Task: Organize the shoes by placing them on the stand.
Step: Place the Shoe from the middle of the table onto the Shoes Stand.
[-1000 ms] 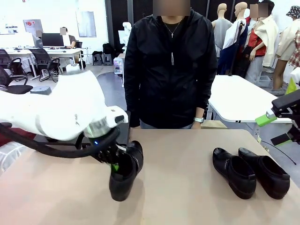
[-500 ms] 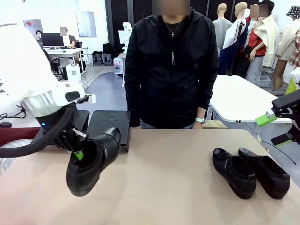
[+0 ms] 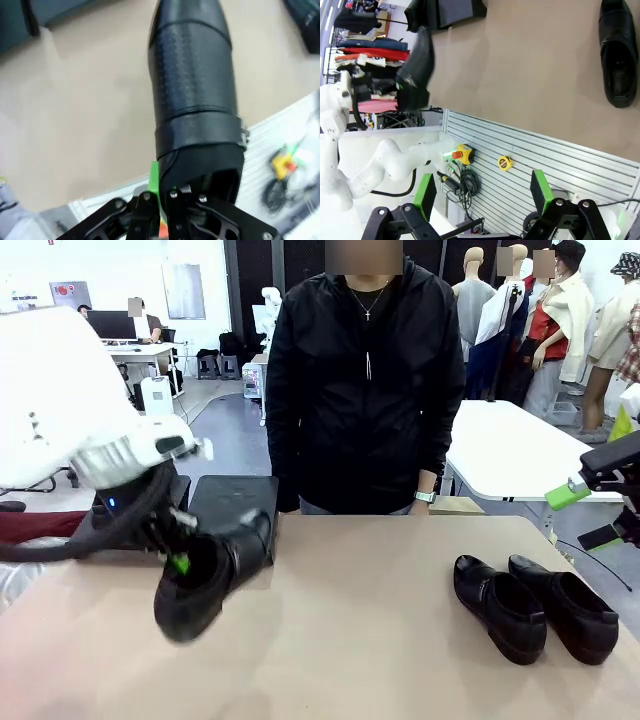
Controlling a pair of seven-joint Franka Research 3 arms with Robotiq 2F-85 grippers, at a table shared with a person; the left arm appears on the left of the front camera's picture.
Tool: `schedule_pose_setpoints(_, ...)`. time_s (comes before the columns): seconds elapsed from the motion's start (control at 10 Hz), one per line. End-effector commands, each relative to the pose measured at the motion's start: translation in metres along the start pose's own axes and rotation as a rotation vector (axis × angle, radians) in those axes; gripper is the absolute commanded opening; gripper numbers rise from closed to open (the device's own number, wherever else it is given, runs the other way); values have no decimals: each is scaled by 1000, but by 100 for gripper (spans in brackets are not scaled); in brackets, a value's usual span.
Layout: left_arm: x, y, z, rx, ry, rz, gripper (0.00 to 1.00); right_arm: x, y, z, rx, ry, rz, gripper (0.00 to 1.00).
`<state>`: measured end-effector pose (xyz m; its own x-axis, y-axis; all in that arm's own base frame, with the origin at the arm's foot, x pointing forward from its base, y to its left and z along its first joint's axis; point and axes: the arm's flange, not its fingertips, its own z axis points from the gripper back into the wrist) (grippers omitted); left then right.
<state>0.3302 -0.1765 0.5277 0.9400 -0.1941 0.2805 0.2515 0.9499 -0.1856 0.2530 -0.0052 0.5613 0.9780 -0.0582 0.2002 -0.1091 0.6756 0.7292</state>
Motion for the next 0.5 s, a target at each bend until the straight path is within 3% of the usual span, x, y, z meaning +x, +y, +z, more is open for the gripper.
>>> schedule_pose_setpoints(0.0,81,49,15,-136,-139,141,0,3,2,3,33,-4,25,100)
schedule_pose_setpoints(0.2,170,104,-8,-120,-210,199,0,3,2,3,33,-4,25,100)
schedule_pose_setpoints(0.4,221,148,-35,-47,-190,196,0,3,2,3,33,-4,25,100)
